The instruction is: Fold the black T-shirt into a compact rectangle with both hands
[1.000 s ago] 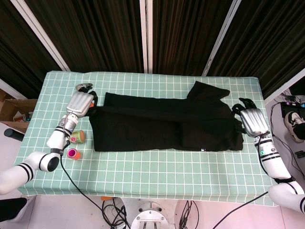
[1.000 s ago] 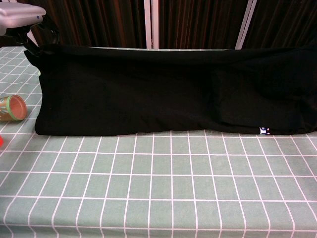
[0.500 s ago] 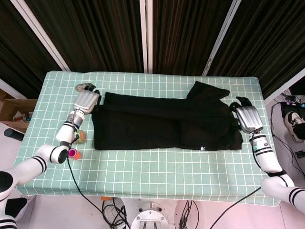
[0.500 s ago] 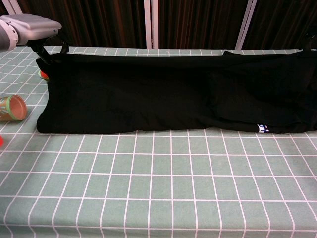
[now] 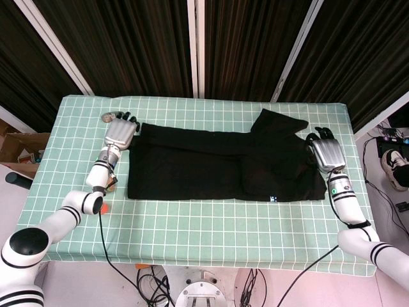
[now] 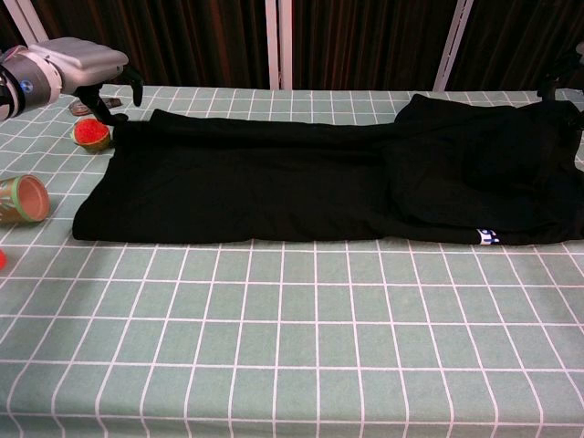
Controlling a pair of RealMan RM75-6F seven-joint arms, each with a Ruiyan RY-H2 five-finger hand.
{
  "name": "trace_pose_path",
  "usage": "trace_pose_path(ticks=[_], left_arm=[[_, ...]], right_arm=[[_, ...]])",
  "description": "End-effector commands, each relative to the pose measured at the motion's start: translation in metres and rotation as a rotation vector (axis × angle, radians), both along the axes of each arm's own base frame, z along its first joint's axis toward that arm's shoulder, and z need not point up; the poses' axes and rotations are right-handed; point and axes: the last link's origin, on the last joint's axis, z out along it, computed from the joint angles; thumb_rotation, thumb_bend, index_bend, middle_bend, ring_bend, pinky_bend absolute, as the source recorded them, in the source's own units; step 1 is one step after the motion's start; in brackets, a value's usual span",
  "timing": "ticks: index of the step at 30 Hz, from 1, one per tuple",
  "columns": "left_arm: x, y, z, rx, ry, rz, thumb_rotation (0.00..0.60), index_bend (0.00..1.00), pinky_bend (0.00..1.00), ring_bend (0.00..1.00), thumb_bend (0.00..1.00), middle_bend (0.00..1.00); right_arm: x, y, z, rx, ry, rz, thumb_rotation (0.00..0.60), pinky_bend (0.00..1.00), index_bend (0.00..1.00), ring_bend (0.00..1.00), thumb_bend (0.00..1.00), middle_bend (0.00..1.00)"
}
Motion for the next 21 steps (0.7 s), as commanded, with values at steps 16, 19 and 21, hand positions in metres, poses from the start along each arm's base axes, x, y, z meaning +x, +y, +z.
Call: trace_pose_path(ticks=[16,19,21], left_arm=[[0.001,-0.110,0.048,0.039,-0.181,-0.207,0.600,0.31,0.19,0.09,0.22,0.17],[-0.005,-0.142,0.046,-0.002,-0.160,-0.204,0.600,0.33,0.19,0.09,0.22,0.17],[-0.010,-0.159,0.042,-0.027,-0.151,-0.198,0.600,0.35,0.19,0.09,0.22,0.17]], right_arm=[[0.026,-0.040,0.019,-0.036,0.161,-0.077,0.600,0.00,0.00,0.00,0.00,0.08],[0.030,-0.023,0.032,-0.019,0.124,-0.024,0.600,0.00,0.00,0.00,0.00,0.09],[0.030,-0.008,0.042,-0.008,0.097,0.003,0.600,0.00,0.01,0.00,0.00,0.11]])
